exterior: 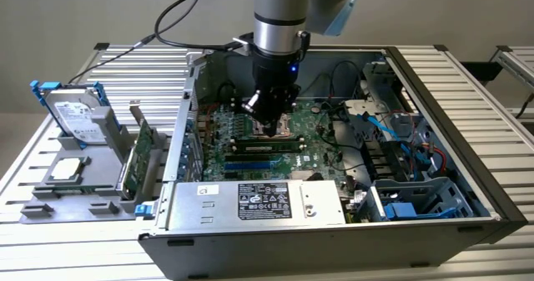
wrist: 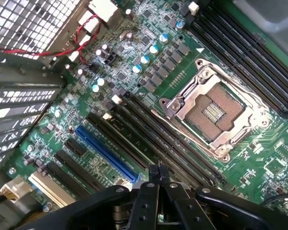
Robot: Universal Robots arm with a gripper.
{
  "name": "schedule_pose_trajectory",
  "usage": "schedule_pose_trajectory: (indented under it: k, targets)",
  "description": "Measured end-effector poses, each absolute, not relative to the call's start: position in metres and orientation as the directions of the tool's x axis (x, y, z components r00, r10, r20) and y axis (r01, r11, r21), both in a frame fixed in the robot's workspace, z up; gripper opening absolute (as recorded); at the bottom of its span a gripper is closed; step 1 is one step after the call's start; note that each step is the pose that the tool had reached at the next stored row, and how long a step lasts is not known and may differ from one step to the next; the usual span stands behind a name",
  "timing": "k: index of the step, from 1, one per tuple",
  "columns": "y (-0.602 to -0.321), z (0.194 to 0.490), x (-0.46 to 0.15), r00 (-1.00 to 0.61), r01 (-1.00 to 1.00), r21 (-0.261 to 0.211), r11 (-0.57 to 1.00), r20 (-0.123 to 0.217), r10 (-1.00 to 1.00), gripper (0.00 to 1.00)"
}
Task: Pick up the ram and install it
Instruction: 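Press down the ram until it locks into place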
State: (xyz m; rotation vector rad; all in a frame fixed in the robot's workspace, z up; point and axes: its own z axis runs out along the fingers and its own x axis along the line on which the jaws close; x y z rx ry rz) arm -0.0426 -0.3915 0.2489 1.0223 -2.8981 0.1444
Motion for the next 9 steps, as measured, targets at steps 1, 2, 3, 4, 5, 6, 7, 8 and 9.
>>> schedule_pose_trajectory:
  k: [1,2,3,4,5,6,7,8,9]
  targets:
    - [-0.3915,0.2486,-0.0425,-0.788,-0.615,-0.067,0.786,0.092,-0.609,0.11]
    - [-0.3915,0.2483,-0.0425,-0.798,-0.601,-0.067,0.796,0.092,-0.595,0.11]
    - [-0.3915,0.2479,-0.0425,-0.809,-0.586,-0.067,0.807,0.092,-0.580,0.11]
    - [-0.3915,0.2476,-0.0425,-0.819,-0.572,-0.067,0.817,0.092,-0.566,0.11]
    - [-0.3915,0.2473,-0.0426,-0.829,-0.557,-0.067,0.828,0.092,-0.551,0.11]
    - [-0.3915,0.2470,-0.0426,-0.839,-0.543,-0.067,0.837,0.092,-0.537,0.11]
    - [-0.3915,0.2467,-0.0426,-0.848,-0.528,-0.067,0.846,0.092,-0.522,0.11]
    - [-0.3915,0.2464,-0.0426,-0.857,-0.514,-0.067,0.855,0.092,-0.507,0.11]
    - [-0.3915,0.2461,-0.0426,-0.865,-0.499,-0.067,0.864,0.092,-0.492,0.11]
